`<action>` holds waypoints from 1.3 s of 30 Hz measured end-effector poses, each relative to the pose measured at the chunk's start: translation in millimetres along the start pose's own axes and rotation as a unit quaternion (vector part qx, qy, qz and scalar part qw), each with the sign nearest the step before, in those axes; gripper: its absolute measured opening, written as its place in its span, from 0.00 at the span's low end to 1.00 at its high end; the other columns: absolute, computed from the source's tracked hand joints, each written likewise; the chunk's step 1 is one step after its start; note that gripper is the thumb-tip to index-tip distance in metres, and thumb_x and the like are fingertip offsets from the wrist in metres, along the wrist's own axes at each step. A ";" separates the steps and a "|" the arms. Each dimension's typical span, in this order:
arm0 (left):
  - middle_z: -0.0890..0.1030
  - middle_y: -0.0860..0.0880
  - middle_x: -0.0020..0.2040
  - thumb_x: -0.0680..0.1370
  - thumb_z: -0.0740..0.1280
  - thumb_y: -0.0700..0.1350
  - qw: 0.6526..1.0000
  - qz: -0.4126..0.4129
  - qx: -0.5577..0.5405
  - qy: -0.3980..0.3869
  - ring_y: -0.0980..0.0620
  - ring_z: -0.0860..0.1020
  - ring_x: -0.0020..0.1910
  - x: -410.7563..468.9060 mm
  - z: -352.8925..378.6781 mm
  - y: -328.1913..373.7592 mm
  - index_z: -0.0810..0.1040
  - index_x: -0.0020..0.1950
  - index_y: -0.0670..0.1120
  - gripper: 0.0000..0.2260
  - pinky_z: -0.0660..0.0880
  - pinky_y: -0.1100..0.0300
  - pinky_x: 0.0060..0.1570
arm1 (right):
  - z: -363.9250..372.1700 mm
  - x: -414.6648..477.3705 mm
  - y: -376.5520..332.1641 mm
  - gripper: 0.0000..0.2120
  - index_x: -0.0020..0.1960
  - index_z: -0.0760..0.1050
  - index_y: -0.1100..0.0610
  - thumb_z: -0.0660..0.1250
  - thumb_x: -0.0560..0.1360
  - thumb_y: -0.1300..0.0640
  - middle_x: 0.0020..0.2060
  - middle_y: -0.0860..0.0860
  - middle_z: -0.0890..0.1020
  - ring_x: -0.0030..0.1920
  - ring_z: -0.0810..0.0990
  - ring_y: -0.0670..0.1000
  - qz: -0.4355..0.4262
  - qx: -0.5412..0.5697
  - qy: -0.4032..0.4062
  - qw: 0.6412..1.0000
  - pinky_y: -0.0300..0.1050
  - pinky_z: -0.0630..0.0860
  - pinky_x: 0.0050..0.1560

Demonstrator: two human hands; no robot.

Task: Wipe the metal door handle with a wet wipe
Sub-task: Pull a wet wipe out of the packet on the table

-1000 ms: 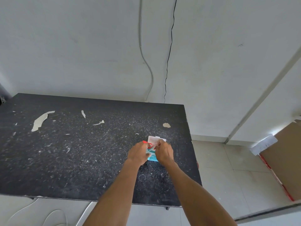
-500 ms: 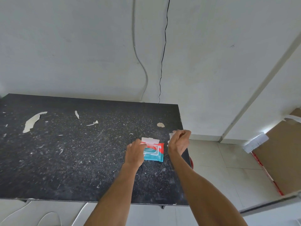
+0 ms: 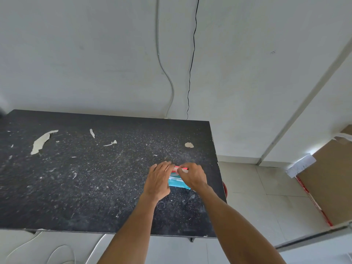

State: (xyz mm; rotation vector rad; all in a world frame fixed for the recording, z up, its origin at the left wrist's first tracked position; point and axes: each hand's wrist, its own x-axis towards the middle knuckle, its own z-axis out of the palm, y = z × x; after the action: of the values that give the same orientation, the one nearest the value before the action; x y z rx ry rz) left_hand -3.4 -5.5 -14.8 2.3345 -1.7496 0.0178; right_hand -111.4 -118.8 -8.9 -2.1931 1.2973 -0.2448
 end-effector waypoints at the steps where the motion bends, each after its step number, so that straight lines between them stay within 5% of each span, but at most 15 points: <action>1: 0.69 0.51 0.72 0.71 0.73 0.42 1.000 0.000 0.003 -0.012 0.52 0.66 0.73 -2.4 0.9 -0.8 0.67 0.72 0.49 0.31 0.57 0.52 0.74 | -0.3 -2.6 -0.1 0.19 0.60 0.80 0.49 0.62 0.76 0.41 0.53 0.52 0.84 0.45 0.83 0.50 -0.004 -0.013 -0.002 1.000 0.42 0.81 0.44; 39: 0.65 0.48 0.75 0.77 0.68 0.42 0.992 -0.048 0.017 -0.115 0.49 0.63 0.74 -8.2 -14.6 11.8 0.63 0.75 0.48 0.27 0.60 0.49 0.72 | -12.1 -25.4 -7.3 0.22 0.68 0.72 0.49 0.66 0.76 0.43 0.62 0.50 0.78 0.55 0.80 0.51 0.015 -0.087 -0.012 0.996 0.40 0.78 0.52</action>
State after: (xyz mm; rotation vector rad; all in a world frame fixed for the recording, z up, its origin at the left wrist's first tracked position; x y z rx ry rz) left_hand -15.2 1.8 0.3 2.5300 -1.7444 -0.2494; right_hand -124.2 -99.2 8.4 -2.3108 1.3840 -0.0971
